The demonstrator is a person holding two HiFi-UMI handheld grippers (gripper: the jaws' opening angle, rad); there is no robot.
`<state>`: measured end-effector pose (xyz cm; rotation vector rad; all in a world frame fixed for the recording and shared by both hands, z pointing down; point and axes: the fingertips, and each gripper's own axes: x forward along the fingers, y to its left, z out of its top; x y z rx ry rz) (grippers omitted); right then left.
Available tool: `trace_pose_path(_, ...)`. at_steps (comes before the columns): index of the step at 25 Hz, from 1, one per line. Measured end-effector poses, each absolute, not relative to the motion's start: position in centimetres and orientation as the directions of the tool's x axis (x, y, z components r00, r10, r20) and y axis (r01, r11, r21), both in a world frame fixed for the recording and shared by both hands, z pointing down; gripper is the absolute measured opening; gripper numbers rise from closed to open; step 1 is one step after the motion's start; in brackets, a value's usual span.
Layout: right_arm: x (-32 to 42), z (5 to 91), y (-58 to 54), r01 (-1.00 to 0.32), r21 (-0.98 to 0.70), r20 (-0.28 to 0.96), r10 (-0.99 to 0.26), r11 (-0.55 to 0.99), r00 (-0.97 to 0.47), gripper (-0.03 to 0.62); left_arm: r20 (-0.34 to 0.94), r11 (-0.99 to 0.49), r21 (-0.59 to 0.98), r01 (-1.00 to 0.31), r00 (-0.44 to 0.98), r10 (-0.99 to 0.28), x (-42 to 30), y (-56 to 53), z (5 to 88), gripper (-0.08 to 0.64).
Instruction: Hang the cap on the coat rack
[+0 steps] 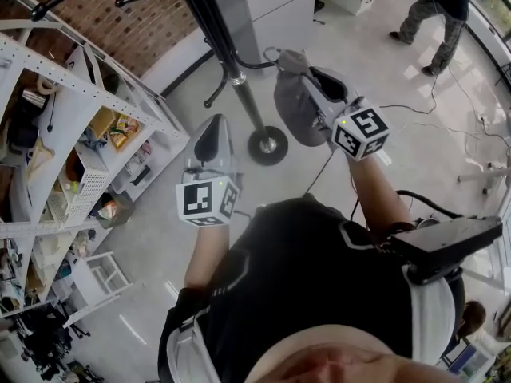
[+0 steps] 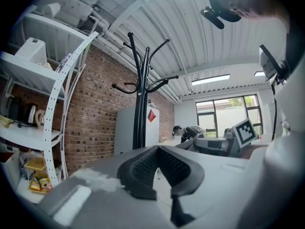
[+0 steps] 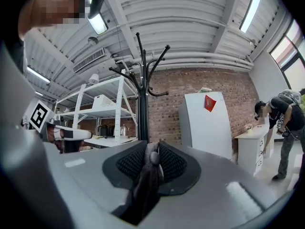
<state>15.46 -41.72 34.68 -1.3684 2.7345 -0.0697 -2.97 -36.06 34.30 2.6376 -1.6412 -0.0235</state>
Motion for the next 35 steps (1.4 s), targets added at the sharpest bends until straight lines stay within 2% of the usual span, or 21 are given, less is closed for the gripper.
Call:
trace_pose_path(22,18.0,42.1,-44.2,-0.773,-0.171,0.044,-0.779,0.611,-0.626,0.087,0.050,-0.371,0.023,-0.928,0.372,-0.927,-1.1,-35.7,36.2,0.018)
trace_pose_path(35,18.8,46.0,-45.0,-0.786,-0.170,0.113,-0.780,0.595,-0.615,0.087,0.054,-0.349,0.023,-0.937,0.349,-0.935,-0.4,-35.2,36.1,0.017)
